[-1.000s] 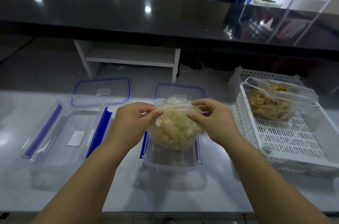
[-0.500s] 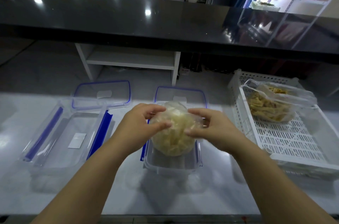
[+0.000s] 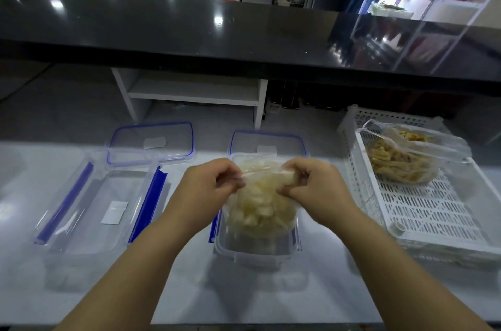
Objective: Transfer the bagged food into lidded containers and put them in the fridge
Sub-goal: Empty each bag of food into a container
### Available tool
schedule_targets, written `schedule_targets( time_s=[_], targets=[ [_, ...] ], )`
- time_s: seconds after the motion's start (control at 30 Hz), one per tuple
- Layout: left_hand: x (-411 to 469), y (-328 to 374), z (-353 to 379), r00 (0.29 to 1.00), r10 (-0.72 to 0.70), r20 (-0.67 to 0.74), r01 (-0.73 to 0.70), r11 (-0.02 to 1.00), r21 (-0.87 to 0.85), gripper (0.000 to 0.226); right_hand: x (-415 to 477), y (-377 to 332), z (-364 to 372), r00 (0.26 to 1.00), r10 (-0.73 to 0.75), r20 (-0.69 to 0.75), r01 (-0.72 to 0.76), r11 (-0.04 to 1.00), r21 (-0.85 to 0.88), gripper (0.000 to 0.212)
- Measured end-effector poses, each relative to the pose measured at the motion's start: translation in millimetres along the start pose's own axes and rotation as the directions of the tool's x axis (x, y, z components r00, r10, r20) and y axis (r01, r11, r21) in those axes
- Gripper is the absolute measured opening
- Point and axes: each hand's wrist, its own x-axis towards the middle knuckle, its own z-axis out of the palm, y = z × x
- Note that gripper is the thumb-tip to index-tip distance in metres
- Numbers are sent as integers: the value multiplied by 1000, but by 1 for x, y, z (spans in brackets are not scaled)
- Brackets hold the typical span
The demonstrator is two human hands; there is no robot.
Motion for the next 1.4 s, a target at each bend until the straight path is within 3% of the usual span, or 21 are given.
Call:
schedule_targets(
  time_s=[0.1,0.17,0.27,0.33,0.43,0.6,0.67,0.77,0.93,1.07,1.2,1.4],
  targets=[
    [3,7,-3,995,55,-84,-64,991,-114,16,1,-11,-10,998,-26,-55,35,984,176,30],
    [3,7,-3,995,49,-87,-58,992,-108,16,1,-12,-10,999,-29,-20,32,984,173,29],
    [1,0,0,996,-62,62,60,998,31,15,-3,-4,0,993,39,109,-40,999,9,37],
    [-5,-6,4,974,-135,182,111,985,134,27,-8,1,6,980,54,190,-32,993,-118,45],
    [-11,-11,7,948,-149,281,75,963,259,47,-14,5,11,961,49,271,12,976,-217,55],
    [-13,-11,8,908,-187,375,62,945,321,72,-17,8,11,934,80,347,31,953,-302,71],
    [-13,-11,11,918,-179,354,27,918,395,63,-17,7,13,939,74,336,40,946,-322,67],
    [-11,-11,14,952,-87,293,-61,884,463,23,-17,6,18,949,70,307,34,946,-323,52],
    [-9,-10,10,980,-51,194,-21,935,354,12,-12,4,11,972,74,224,-26,978,-209,39],
    [-6,2,2,995,-53,86,48,997,61,20,-4,-9,-7,977,92,194,-81,995,-66,36],
    [-5,15,-2,997,-69,42,73,993,-90,17,1,-24,-21,976,91,199,-94,996,8,24],
    [-4,11,-1,982,-184,49,186,982,-41,17,4,-29,-16,962,201,187,-211,977,37,36]
  ],
)
